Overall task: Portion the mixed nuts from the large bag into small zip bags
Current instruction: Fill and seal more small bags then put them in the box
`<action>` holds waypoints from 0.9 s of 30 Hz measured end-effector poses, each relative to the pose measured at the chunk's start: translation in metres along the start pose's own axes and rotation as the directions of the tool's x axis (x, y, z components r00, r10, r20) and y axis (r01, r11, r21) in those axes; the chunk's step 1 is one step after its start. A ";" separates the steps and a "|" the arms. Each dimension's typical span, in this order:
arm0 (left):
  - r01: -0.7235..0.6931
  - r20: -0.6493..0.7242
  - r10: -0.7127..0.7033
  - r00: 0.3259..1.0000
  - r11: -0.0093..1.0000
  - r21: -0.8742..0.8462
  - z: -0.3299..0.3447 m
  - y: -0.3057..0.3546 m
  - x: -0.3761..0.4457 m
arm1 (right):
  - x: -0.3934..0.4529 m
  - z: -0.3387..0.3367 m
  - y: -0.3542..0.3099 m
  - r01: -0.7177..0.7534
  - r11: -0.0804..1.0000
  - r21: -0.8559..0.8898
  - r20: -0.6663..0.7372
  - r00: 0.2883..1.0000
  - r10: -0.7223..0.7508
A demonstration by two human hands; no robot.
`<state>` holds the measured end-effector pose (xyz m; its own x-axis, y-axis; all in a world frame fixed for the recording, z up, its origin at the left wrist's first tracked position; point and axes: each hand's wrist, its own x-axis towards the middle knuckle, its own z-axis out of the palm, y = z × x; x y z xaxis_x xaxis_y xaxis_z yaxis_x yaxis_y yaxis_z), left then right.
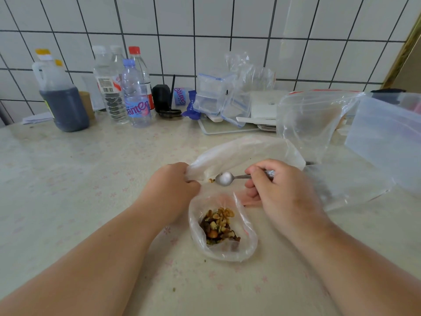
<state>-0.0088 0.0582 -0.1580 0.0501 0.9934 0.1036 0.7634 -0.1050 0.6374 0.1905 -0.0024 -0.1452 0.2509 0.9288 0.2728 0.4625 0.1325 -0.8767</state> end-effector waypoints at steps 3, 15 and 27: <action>-0.010 0.007 0.010 1.000 1.000 0.016 0.001 0.000 0.000 | 0.002 0.005 -0.001 -0.069 0.995 0.068 -0.011 0.997 0.070; 0.002 0.042 -0.003 0.999 1.000 0.017 0.001 0.001 0.002 | 0.007 0.011 0.004 -0.266 0.936 0.232 0.057 0.964 0.260; 0.083 0.044 -0.081 0.996 0.994 -0.065 0.001 0.001 0.002 | 0.007 0.003 0.001 -0.447 0.685 0.576 0.173 0.885 0.432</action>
<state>-0.0079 0.0605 -0.1580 0.0170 0.9997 0.0179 0.7213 -0.0247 0.6922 0.1897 0.0057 -0.1453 0.2745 0.9393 -0.2058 -0.2850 -0.1249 -0.9503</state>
